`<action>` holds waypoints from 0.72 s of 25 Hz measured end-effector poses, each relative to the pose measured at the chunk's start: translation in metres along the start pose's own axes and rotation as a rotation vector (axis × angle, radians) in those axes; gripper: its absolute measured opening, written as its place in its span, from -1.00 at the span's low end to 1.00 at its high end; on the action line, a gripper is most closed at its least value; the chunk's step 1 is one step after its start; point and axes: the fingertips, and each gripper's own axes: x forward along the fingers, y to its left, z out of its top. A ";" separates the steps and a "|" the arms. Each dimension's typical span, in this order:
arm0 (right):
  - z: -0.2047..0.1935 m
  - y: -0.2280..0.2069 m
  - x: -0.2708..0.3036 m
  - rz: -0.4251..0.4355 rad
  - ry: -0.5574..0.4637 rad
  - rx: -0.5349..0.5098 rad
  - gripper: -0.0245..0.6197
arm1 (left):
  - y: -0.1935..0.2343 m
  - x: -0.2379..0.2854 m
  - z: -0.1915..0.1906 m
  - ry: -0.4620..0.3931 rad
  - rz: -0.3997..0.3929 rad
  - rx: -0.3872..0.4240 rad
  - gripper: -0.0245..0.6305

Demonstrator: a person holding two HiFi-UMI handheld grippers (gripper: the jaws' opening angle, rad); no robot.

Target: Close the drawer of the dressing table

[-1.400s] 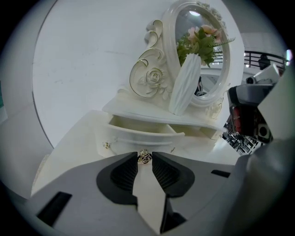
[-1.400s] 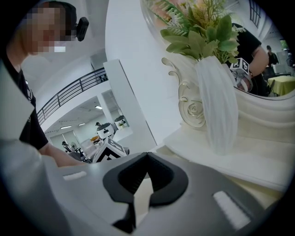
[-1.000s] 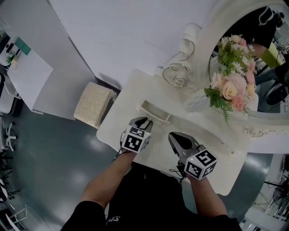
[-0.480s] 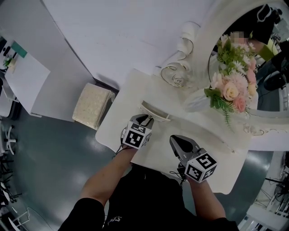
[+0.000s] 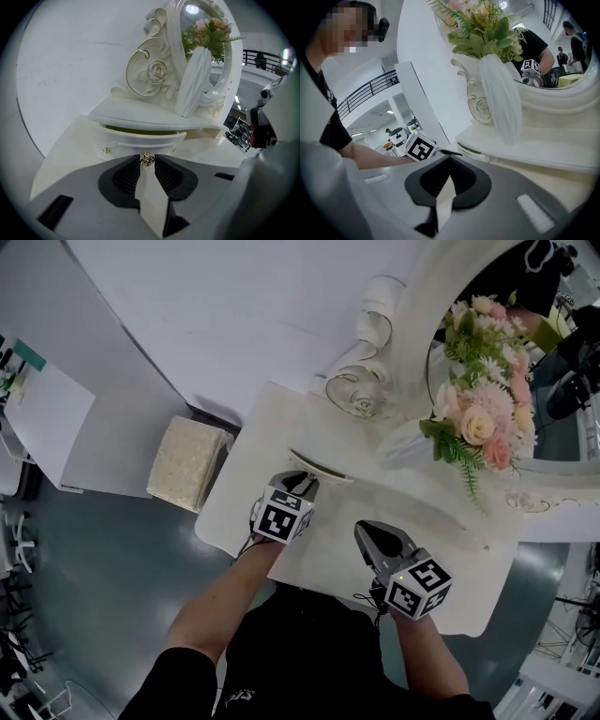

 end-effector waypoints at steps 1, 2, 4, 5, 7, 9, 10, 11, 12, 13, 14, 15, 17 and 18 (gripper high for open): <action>-0.001 -0.001 -0.001 -0.004 0.000 0.002 -0.89 | 0.000 0.001 0.001 0.000 -0.003 0.001 -0.62; -0.002 -0.002 -0.001 -0.008 -0.001 0.004 -0.89 | 0.001 0.003 0.003 0.000 -0.006 0.003 -0.62; -0.003 -0.003 -0.003 -0.017 -0.003 0.010 -0.89 | 0.001 0.006 0.007 0.000 -0.011 0.009 -0.62; -0.004 -0.004 -0.005 -0.021 -0.004 0.013 -0.89 | 0.002 0.007 0.010 -0.001 -0.013 0.012 -0.62; -0.005 -0.006 -0.007 -0.031 -0.007 0.018 -0.89 | 0.003 0.010 0.014 -0.005 -0.015 0.016 -0.62; -0.006 -0.009 -0.010 -0.042 -0.008 0.024 -0.89 | 0.004 0.013 0.019 -0.009 -0.015 0.016 -0.62; -0.007 -0.011 -0.011 -0.047 -0.009 0.027 -0.89 | 0.005 0.015 0.021 -0.010 -0.016 0.017 -0.62; -0.007 -0.013 -0.012 -0.052 -0.009 0.028 -0.89 | 0.005 0.017 0.023 -0.010 -0.016 0.017 -0.62; -0.008 -0.014 -0.014 -0.057 -0.009 0.030 -0.89 | 0.005 0.018 0.023 -0.008 -0.017 0.018 -0.62; -0.009 -0.016 -0.016 -0.062 -0.009 0.033 -0.89 | 0.004 0.019 0.023 -0.006 -0.018 0.018 -0.62; -0.009 -0.017 -0.017 -0.068 -0.011 0.036 -0.89 | 0.004 0.020 0.023 -0.004 -0.019 0.020 -0.62; -0.009 -0.018 -0.019 -0.074 -0.013 0.039 -0.89 | 0.004 0.021 0.023 -0.003 -0.020 0.021 -0.62; -0.010 -0.020 -0.022 -0.083 -0.018 0.042 -0.89 | 0.004 0.022 0.023 -0.002 -0.024 0.028 -0.62; -0.010 -0.020 -0.024 -0.087 -0.020 0.042 -0.89 | 0.004 0.022 0.024 -0.003 -0.024 0.034 -0.62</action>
